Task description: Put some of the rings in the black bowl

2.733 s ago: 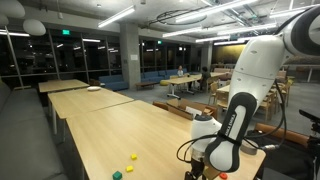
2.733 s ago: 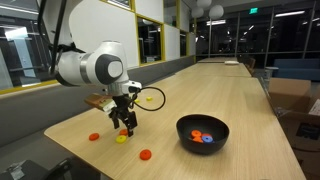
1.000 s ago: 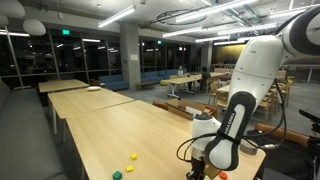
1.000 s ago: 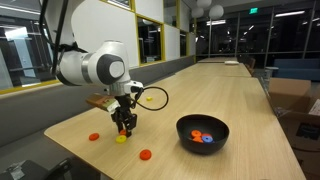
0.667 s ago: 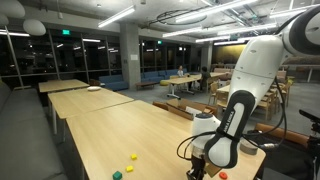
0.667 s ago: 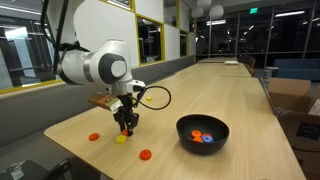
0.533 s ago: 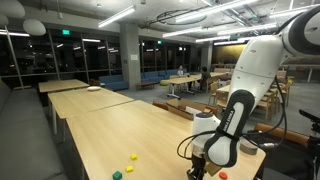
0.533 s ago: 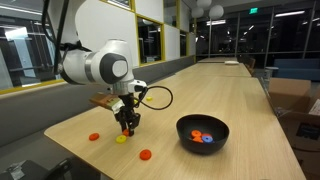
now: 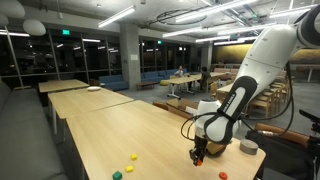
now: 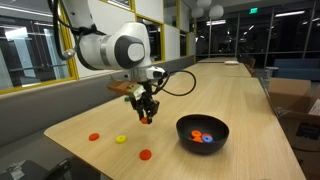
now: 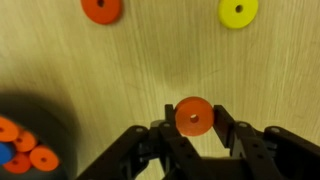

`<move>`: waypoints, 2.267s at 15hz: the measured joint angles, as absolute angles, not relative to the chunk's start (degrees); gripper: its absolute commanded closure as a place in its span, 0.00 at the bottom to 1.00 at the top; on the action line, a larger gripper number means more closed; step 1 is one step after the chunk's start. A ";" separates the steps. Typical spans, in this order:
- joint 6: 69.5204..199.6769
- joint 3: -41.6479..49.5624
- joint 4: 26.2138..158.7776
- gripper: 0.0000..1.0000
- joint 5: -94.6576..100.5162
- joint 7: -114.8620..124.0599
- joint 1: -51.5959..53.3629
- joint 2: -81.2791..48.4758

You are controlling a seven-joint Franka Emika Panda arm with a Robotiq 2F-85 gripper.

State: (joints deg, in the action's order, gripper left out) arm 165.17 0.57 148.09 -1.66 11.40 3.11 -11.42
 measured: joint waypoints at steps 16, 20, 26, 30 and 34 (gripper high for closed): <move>153.92 8.48 140.20 0.09 -5.44 3.01 -9.62 -6.72; 151.79 7.83 139.14 0.00 -8.98 2.80 -9.58 -7.97; 150.93 3.48 139.81 0.00 -15.50 12.59 -5.50 -9.24; 150.93 0.26 140.86 0.00 -19.17 19.59 -1.46 -9.30; 149.21 -1.57 140.79 0.00 -16.62 21.48 2.45 -9.62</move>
